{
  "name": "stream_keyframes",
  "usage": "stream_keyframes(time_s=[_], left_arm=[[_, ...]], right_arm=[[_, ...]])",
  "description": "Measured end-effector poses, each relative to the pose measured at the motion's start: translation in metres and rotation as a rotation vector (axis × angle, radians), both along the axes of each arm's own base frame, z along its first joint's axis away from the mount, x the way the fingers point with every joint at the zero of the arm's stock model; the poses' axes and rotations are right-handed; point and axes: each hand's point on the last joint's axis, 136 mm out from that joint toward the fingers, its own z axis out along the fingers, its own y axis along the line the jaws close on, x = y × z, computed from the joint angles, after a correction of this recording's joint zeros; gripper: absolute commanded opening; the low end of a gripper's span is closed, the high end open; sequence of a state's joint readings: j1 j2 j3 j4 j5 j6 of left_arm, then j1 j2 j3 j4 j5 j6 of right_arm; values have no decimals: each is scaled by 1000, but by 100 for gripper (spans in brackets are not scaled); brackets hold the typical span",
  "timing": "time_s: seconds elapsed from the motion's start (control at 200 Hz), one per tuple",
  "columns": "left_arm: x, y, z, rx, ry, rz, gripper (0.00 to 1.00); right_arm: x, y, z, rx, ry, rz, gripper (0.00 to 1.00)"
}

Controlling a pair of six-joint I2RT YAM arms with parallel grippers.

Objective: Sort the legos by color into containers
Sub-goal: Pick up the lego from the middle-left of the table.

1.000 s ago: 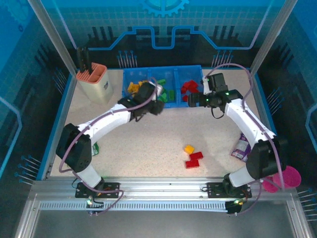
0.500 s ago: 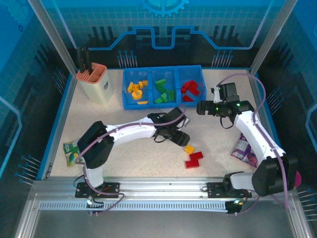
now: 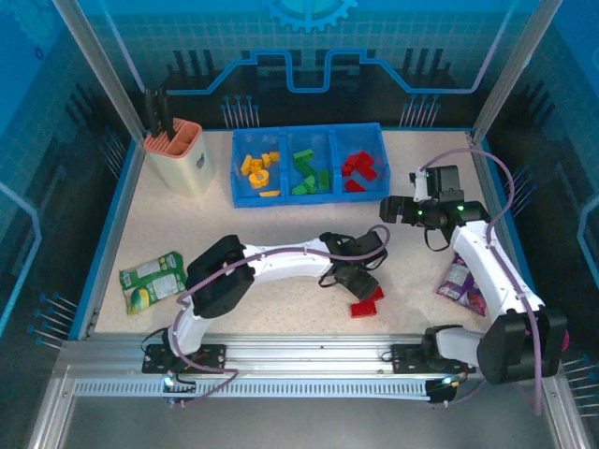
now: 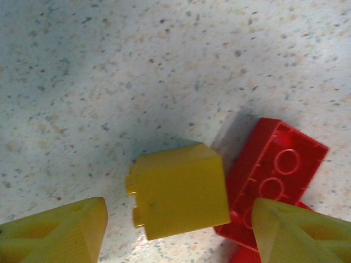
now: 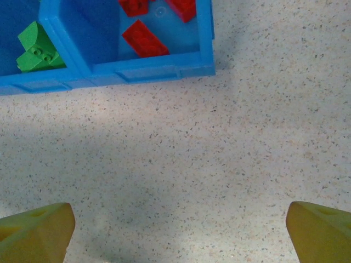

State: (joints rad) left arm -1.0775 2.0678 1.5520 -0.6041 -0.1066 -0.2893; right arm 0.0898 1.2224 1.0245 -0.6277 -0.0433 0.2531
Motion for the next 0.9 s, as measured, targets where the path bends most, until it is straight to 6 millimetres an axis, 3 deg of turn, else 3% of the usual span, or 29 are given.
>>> stream_keyframes(time_s=[0.175, 0.325, 0.515, 0.726, 0.901], left_arm=[[9, 1, -1, 23, -30, 17, 72], [10, 2, -15, 51, -22, 21, 71], [13, 1, -20, 52, -26, 25, 69], [13, 3, -29, 71, -18, 28, 59], [18, 7, -29, 64, -14, 55, 35]], right_arm=[[0, -1, -2, 10, 2, -2, 100], [0, -1, -3, 17, 3, 0, 100], [1, -1, -7, 15, 15, 0, 100], [2, -1, -11, 14, 28, 0, 100], [2, -1, -13, 13, 35, -1, 100]])
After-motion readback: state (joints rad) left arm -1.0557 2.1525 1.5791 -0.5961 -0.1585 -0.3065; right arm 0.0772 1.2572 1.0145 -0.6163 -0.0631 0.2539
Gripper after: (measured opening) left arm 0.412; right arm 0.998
